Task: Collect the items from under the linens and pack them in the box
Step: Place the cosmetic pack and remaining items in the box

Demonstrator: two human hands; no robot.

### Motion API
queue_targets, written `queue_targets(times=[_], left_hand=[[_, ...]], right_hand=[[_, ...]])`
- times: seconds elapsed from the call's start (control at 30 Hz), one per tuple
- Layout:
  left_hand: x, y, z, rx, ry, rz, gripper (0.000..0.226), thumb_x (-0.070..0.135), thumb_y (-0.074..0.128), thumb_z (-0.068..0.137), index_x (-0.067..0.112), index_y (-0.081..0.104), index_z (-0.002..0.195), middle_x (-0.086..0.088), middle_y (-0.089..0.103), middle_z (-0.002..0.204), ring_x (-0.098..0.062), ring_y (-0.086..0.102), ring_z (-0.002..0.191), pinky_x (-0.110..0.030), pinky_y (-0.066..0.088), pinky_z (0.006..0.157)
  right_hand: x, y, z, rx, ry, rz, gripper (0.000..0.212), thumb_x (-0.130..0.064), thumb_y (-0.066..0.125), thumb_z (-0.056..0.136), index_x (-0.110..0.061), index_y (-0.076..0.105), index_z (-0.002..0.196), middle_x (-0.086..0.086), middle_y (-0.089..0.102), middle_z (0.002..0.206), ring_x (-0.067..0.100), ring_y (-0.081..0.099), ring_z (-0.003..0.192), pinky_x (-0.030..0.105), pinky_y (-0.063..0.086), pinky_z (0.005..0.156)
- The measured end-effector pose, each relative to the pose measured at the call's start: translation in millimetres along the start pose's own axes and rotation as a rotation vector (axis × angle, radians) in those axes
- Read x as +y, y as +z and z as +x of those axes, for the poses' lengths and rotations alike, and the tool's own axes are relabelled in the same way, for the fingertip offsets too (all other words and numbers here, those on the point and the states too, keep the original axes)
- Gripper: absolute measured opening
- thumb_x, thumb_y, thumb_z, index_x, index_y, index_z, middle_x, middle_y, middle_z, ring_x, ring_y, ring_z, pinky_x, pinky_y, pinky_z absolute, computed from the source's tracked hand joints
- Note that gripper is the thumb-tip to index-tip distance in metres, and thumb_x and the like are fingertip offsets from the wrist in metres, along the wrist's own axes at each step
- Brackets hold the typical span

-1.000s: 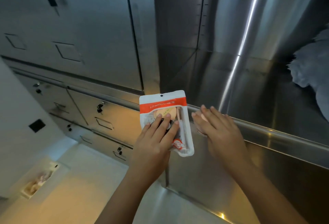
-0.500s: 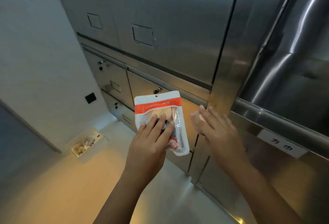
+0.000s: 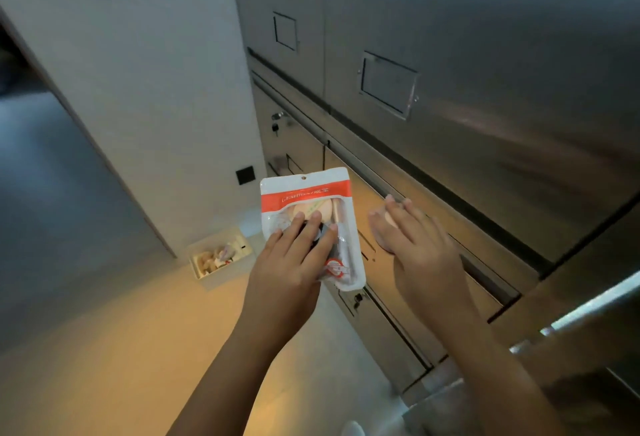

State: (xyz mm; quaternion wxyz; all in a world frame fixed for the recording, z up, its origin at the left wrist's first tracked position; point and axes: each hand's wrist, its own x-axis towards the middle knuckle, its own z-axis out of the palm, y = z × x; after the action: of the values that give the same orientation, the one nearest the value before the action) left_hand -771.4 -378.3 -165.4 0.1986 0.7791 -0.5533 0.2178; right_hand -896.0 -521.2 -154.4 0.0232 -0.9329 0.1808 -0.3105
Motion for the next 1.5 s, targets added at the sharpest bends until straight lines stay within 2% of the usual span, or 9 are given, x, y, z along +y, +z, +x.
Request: queue_targets(times=[0.23,0.4,0.53,0.73,0.87,1.07,1.3,1.5], left_hand=[[-42,21,49,0.001,-0.153,0.088,0.065,0.012,0.087,0.057,0.004,0.063,0.117,-0.017,0.061,0.121,-0.038,0.056,0.112,-0.055,0.041,0.088],[-80,24,52,-0.019,-0.245,0.140,0.062,0.010,0.086,0.057,0.003,0.064,0.116,-0.018,0.062,0.120,-0.039,0.056,0.111,-0.058,0.048,0.084],[-124,25,48,-0.023,-0.304,0.165,0.061,0.011,0.086,0.058,0.003,0.065,0.114,-0.017,0.062,0.119,-0.038,0.057,0.111,-0.057,0.049,0.083],[-209,21,41,-0.015,-0.310,0.183,0.061,0.014,0.085,0.058,0.005,0.064,0.115,-0.015,0.061,0.121,-0.037,0.056,0.112,-0.055,0.045,0.086],[-277,5,36,-0.033,-0.294,0.158,0.065,0.013,0.086,0.057,0.005,0.063,0.117,-0.015,0.060,0.123,-0.037,0.055,0.114,-0.056,0.048,0.086],[-366,-15,35,-0.002,-0.281,0.135,0.062,0.012,0.086,0.060,0.003,0.064,0.116,-0.017,0.059,0.124,-0.040,0.055,0.113,-0.057,0.052,0.078],[-416,-25,23,0.000,-0.278,0.158,0.068,0.015,0.089,0.056,0.006,0.063,0.118,-0.016,0.059,0.125,-0.038,0.055,0.115,-0.054,0.048,0.086],[-445,-21,14,-0.013,-0.333,0.171,0.071,0.014,0.090,0.053,0.007,0.063,0.118,-0.015,0.060,0.124,-0.038,0.056,0.114,-0.054,0.045,0.087]], right_hand=[[17,50,86,0.024,-0.098,0.114,0.061,0.014,0.074,0.063,-0.004,0.061,0.119,0.022,0.059,0.122,0.044,0.053,0.115,0.064,0.046,0.085],[3,87,124,-0.040,-0.169,0.197,0.056,0.010,0.073,0.066,-0.003,0.062,0.119,0.022,0.058,0.123,0.044,0.052,0.116,0.063,0.043,0.088],[-22,119,154,-0.062,-0.220,0.200,0.060,0.012,0.076,0.063,-0.005,0.062,0.118,0.021,0.060,0.122,0.042,0.054,0.115,0.060,0.044,0.089],[-78,169,199,-0.057,-0.255,0.170,0.068,0.021,0.074,0.056,-0.006,0.063,0.118,0.021,0.060,0.122,0.043,0.055,0.113,0.060,0.042,0.087],[-125,199,234,-0.057,-0.257,0.147,0.072,0.023,0.073,0.052,-0.007,0.064,0.117,0.020,0.060,0.122,0.043,0.056,0.112,0.059,0.042,0.087],[-188,232,279,-0.053,-0.246,0.159,0.073,0.021,0.075,0.050,-0.007,0.064,0.116,0.019,0.061,0.121,0.042,0.057,0.110,0.059,0.045,0.084],[-236,253,310,-0.059,-0.265,0.167,0.070,0.022,0.075,0.050,-0.005,0.066,0.114,0.021,0.062,0.119,0.045,0.057,0.108,0.061,0.045,0.081],[-256,276,325,-0.096,-0.282,0.173,0.070,0.020,0.074,0.052,-0.006,0.065,0.116,0.020,0.061,0.121,0.044,0.056,0.111,0.060,0.045,0.084]])
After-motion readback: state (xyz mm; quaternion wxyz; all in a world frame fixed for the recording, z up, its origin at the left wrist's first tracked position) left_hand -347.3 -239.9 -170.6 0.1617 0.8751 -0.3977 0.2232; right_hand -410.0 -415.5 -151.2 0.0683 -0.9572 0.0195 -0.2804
